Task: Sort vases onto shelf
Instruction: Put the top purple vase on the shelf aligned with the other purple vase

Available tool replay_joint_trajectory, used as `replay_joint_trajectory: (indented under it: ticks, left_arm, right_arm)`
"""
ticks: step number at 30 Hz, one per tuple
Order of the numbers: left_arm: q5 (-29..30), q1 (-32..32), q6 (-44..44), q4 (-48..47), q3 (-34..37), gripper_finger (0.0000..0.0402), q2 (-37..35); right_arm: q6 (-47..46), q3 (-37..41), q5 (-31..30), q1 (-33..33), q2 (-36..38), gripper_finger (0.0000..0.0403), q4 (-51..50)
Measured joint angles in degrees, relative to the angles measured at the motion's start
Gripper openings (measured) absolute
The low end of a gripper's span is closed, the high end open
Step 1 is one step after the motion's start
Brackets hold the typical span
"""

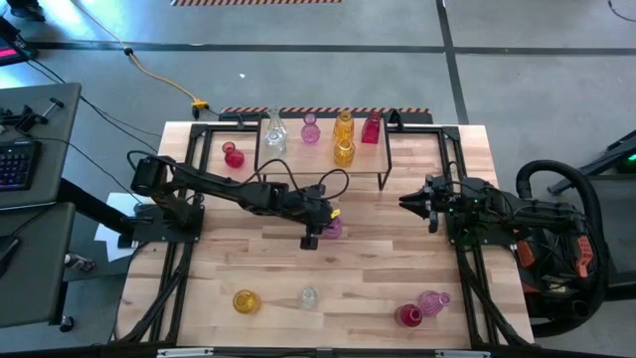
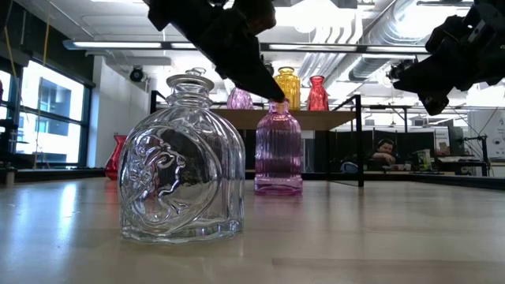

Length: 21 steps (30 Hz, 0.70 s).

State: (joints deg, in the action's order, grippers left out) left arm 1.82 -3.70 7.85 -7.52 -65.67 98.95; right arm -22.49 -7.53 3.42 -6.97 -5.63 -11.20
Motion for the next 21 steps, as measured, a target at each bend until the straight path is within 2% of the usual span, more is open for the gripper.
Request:
replay_joint_trajectory:
  ticks: [21]
  left_arm:
    - [-1.21, 0.72, -1.70, 0.84, -0.15, 0.0113, 1.34]
  right_arm:
    - [-0.01, -0.02, 0.00, 0.01, 0.02, 0.0069, -0.61]
